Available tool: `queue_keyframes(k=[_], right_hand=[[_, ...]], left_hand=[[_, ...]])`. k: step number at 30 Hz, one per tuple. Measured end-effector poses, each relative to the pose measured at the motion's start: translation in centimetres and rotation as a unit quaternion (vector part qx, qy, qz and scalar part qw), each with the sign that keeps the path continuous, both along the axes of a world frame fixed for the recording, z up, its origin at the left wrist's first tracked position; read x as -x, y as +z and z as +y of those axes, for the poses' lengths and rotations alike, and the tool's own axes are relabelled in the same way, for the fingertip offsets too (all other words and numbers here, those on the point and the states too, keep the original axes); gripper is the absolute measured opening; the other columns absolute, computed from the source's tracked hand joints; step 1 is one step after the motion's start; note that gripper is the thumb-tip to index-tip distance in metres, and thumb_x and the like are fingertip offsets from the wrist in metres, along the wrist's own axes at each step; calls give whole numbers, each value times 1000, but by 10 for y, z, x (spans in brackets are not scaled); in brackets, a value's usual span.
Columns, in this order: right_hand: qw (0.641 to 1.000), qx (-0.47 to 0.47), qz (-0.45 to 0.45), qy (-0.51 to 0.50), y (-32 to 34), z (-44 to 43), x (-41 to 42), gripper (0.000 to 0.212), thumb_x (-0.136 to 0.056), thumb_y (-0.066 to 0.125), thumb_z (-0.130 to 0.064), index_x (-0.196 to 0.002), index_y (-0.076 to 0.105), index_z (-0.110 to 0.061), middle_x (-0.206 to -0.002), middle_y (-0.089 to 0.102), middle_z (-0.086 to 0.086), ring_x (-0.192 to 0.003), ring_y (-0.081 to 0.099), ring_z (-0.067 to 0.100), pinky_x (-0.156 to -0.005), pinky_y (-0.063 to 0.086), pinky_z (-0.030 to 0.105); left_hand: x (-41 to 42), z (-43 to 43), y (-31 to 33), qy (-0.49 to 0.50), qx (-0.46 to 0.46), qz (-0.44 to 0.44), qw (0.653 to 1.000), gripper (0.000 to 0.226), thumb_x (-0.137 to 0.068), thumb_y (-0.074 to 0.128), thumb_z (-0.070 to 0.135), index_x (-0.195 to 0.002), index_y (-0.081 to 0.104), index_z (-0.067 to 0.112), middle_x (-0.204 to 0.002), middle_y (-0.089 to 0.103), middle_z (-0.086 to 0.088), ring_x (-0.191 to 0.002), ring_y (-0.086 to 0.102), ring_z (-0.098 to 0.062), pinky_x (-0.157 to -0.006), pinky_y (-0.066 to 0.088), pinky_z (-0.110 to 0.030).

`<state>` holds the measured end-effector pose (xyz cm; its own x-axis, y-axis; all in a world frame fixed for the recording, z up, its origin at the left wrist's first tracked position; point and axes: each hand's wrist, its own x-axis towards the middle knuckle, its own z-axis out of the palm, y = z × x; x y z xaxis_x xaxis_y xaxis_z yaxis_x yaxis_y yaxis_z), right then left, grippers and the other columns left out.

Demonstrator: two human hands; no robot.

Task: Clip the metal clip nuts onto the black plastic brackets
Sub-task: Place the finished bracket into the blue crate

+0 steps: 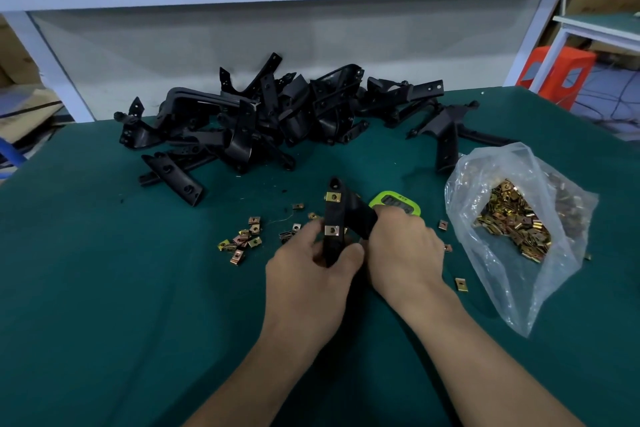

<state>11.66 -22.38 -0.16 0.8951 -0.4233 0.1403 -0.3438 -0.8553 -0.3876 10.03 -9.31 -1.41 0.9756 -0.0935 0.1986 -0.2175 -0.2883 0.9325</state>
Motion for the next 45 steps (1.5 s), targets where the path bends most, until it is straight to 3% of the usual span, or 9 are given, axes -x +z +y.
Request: queue_keyframes(k=[6,13,18,22,27,31,35,41,45], right_hand=[[999,18,-25,15,-2,-1,4,35,-87,66,-20,-72,35,-28,-80,59,-4,-84,66,36,-66,34,33],[996,-41,-38,72,-10,2,3,18,-87,65,-28,-89,47,-29,-64,39,-10,-69,48,30,-66,36,32],[989,-49,-63,126,-8,6,8,20,-81,50,-38,-101,50,-35,-62,39,-14,-62,41,24,-62,34,34],[992,-21,-71,98,-4,9,15,20,-89,53,-43,-106,44,-37,-61,38,-12,-60,40,26,-62,32,35],[995,23,-70,64,3,14,37,27,-90,58,-30,-112,43,-34,-61,39,-10,-64,49,30,-60,33,37],[988,-126,-35,83,18,7,69,42,-84,68,-27,-118,46,-38,-86,66,-1,-81,64,33,-70,53,42],[967,-229,-69,87,34,-8,108,29,-82,66,-15,-88,49,-38,-71,60,-2,-57,61,13,-46,47,27],[834,-540,-80,78,52,-43,190,33,-92,61,-2,-115,65,-26,-79,71,13,-60,65,25,-56,48,29],[791,-599,-128,0,49,-78,254,21,-96,61,-6,-114,69,-13,-88,73,20,-63,63,27,-54,47,27]], left_hand=[[0,1,-3,49,-63,-39,996,35,-88,71,29,-62,51,17,-53,54,7,-48,44,-9,-47,36,-20],[-11,11,-5,22,-65,-95,993,32,-87,61,28,-63,40,27,-53,47,14,-48,40,-8,-48,27,-13],[-12,10,-4,38,-110,-111,987,11,-86,51,35,-93,53,43,-79,63,27,-67,60,0,-57,39,-6],[-10,13,-3,39,-89,-116,988,52,-88,58,41,-138,48,48,-89,65,37,-91,57,23,-75,34,6],[-15,8,9,57,-139,-153,977,31,-97,64,35,-127,58,35,-93,69,20,-82,60,2,-73,38,-8],[-4,4,22,36,-116,-176,977,3,-97,61,33,-94,60,33,-62,57,12,-65,56,-5,-58,38,-10],[13,-8,31,-27,-55,-170,984,23,-94,56,43,-84,65,25,-62,58,9,-55,53,-10,-52,40,-21],[49,-56,61,-114,-14,-168,979,35,-93,58,38,-66,46,19,-53,43,6,-48,36,-8,-47,29,-23],[87,-106,72,-192,32,-122,973,23,-91,61,36,-81,65,15,-64,63,-3,-59,53,-22,-56,44,-37]])
